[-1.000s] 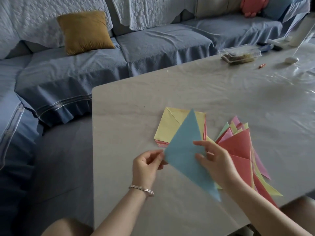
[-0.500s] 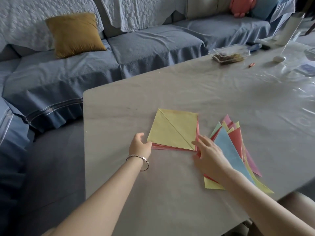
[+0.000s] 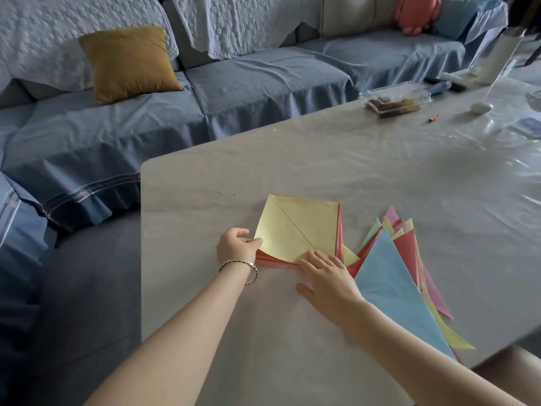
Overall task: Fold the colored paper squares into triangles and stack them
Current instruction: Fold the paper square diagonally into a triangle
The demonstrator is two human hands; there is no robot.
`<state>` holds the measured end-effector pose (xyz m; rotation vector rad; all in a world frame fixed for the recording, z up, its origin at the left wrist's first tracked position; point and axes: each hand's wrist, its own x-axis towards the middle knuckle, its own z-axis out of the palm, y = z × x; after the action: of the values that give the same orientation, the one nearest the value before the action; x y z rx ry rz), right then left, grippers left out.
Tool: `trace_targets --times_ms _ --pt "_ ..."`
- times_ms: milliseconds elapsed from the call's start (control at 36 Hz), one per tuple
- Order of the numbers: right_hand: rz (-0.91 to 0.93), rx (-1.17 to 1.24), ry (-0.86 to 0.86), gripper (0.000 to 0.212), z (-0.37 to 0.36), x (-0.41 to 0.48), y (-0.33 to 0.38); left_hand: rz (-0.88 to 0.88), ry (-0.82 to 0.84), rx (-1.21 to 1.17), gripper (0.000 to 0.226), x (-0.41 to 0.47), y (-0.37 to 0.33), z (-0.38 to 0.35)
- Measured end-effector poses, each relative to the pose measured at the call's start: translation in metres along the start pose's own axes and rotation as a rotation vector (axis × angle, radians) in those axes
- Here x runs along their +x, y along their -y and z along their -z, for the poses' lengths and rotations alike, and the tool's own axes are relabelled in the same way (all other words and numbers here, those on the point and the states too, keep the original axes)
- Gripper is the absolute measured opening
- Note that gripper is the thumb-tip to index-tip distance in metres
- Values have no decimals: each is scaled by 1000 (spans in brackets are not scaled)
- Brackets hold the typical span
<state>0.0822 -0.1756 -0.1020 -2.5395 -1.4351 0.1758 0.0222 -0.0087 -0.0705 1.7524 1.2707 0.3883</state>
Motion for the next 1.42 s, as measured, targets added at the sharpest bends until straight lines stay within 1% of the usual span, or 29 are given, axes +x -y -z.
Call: trace_targets --times_ms 111,139,222,278,306,361,389,444,528,639,750,833,889,944,1000,1083,1139,1167,1194,1222,1250,1278,1306,1361,1389,1417 --pt "-14 33 -69 51 -1 -3 4 99 26 -132 10 -1 2 3" --pt "-12 31 -111 54 0 -4 5 119 39 -171 9 -3 4 6" --pt "25 9 -246 59 -9 -6 2 173 94 -304 17 -12 10 22" --pt "71 40 -276 54 -13 -9 -1 196 99 -344 15 -20 18 39" --pt "106 67 -284 47 -12 -11 -3 204 89 -346 14 -24 24 47" --pt "211 137 -300 21 -11 -15 -4 206 66 -306 12 -33 37 63" --pt "259 170 -283 13 -11 -17 -4 199 62 -261 12 -38 44 70" --pt "322 193 -218 22 -13 -23 -2 175 60 -143 13 -46 58 80" --pt "373 201 -142 26 -21 -29 0 144 79 -12 16 -51 72 89" --pt "350 258 -154 30 -25 -32 4 65 104 177 16 -49 79 89" --pt "405 323 -128 43 -24 -37 14 -29 107 190 15 -40 69 78" --pt "433 350 -79 37 -20 -42 24 -63 81 174 19 -30 55 67" --pt "443 382 -40 40 -18 -46 28 -63 77 175 18 -24 46 62" --pt "440 414 6 32 -15 -49 30 -74 82 168 12 -22 39 58" --pt "405 471 18 25 -12 -52 32 -116 88 193 2 -26 35 57" --pt "283 614 -64 22 -7 -55 34 -204 78 227 9 -40 32 60" --pt "142 728 -139 6 0 -54 36 -266 71 211 12 -49 32 65" --pt "91 773 -194 9 2 -53 36 -297 78 185 12 -54 32 67" --pt "46 811 -247 21 5 -51 37 -323 94 159 10 -58 33 70" --pt "6 844 -296 27 9 -48 38 -348 110 137 9 -62 33 73" --pt "-3 855 -351 23 13 -45 40 -374 121 120 9 -65 33 76" --pt "8 853 -405 12 19 -41 42 -400 129 107 9 -68 33 79" --pt "14 835 -449 8 23 -37 44 -423 135 97 9 -71 34 81" --pt "13 801 -501 20 28 -32 44 -462 151 87 10 -77 35 83" --pt "2 807 -505 20 32 -30 44 -476 162 81 11 -80 35 84" --pt "-9 829 -484 16 36 -29 44 -483 173 76 11 -82 35 84"
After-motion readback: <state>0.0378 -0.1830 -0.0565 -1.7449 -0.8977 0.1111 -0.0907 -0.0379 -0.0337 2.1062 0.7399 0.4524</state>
